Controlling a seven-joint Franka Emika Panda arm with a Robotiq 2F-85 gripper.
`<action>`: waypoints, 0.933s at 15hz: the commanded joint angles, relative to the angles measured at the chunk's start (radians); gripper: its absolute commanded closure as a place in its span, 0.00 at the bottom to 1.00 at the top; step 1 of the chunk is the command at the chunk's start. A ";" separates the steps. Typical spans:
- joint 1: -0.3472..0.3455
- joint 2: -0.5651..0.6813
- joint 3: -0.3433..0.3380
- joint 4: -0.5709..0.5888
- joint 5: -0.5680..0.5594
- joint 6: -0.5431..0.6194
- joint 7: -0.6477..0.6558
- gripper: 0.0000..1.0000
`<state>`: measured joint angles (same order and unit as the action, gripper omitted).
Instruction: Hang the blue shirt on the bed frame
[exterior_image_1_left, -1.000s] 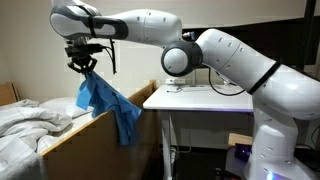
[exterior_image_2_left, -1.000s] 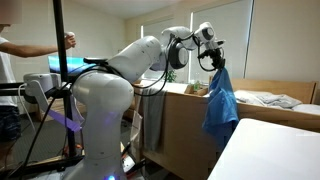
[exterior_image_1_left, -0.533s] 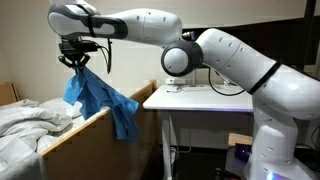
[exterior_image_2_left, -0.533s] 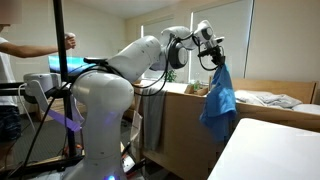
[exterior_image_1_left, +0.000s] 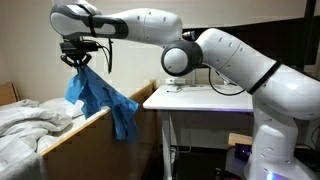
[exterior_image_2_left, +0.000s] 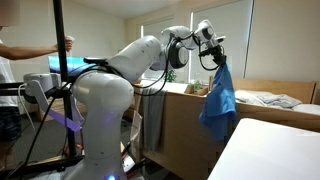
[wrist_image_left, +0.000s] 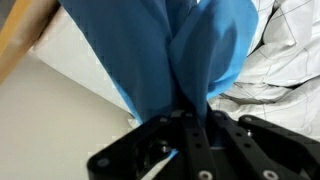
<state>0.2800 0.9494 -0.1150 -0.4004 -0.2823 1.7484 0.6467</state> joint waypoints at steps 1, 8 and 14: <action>-0.009 -0.059 -0.001 -0.068 0.017 -0.052 0.041 0.98; -0.029 -0.056 0.005 -0.064 0.026 -0.125 0.052 0.98; -0.033 -0.047 0.006 -0.061 0.026 -0.122 0.050 0.98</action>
<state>0.2532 0.9388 -0.1180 -0.4114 -0.2760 1.6300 0.6879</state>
